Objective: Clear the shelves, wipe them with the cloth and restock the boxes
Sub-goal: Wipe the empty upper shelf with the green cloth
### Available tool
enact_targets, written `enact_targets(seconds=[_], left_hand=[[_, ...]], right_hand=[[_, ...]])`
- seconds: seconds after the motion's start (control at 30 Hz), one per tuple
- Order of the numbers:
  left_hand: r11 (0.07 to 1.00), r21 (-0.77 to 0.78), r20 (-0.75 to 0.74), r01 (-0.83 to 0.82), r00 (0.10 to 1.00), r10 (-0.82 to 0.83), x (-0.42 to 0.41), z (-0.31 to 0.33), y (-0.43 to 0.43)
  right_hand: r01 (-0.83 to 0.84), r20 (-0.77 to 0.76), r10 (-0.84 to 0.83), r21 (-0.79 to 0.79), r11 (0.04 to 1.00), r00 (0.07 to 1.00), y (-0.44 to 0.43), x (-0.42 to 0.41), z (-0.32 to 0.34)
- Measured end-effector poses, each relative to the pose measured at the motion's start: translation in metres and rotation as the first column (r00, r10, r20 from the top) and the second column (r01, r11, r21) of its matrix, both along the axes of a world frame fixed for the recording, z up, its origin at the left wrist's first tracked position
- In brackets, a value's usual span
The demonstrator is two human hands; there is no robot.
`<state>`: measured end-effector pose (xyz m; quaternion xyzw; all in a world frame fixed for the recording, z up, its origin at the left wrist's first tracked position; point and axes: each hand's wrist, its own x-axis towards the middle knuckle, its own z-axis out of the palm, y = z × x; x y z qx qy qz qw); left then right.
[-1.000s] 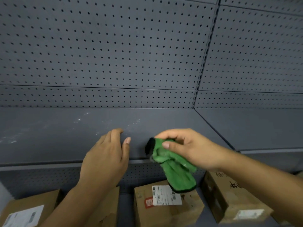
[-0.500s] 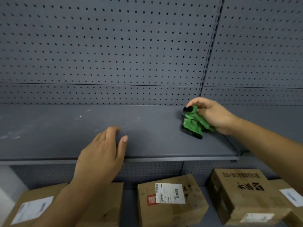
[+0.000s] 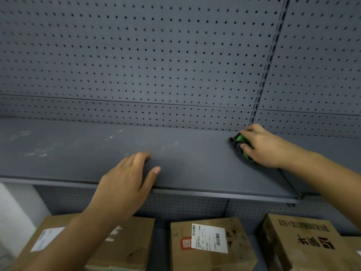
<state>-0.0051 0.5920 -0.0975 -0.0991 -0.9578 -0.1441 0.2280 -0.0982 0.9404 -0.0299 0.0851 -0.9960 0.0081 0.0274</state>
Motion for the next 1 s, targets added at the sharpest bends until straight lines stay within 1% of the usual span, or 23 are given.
enact_targets(seconds=[0.1, 0.17, 0.3, 0.53, 0.6, 0.8, 1.0], left_hand=[[0.999, -0.033, 0.003, -0.022, 1.000, 0.023, 0.001, -0.001, -0.015], [0.999, -0.042, -0.010, -0.034, 0.999, 0.033, 0.003, -0.002, -0.026], [0.999, -0.035, -0.025, -0.039, 0.999, 0.038, 0.003, -0.005, -0.053], [0.997, -0.072, -0.044, -0.029, 0.999, 0.026, -0.004, -0.002, -0.071], [0.997, -0.076, -0.040, -0.026, 0.999, 0.023, -0.004, -0.002, -0.075], [0.996, -0.090, -0.067, -0.015, 0.998, 0.009, -0.005, -0.003, -0.077], [0.998, -0.063, -0.052, 0.006, 0.999, -0.009, -0.006, -0.005, -0.078]], right_hand=[[0.085, -0.027, -0.086, -0.057, 0.995, 0.996, 0.000, -0.028, -0.004], [0.121, -0.064, -0.124, -0.051, 0.991, 0.990, -0.007, -0.047, -0.009], [0.133, -0.084, -0.134, -0.016, 0.991, 0.987, -0.034, -0.078, -0.017], [0.145, -0.052, -0.154, -0.149, 0.978, 0.987, -0.073, -0.099, -0.013], [0.110, -0.044, -0.120, -0.177, 0.978, 0.992, -0.083, -0.095, -0.015], [-0.063, -0.046, 0.053, -0.263, 0.963, 0.998, -0.129, -0.063, -0.013], [-0.286, -0.072, 0.277, -0.303, 0.909, 0.958, -0.182, -0.008, -0.016]])
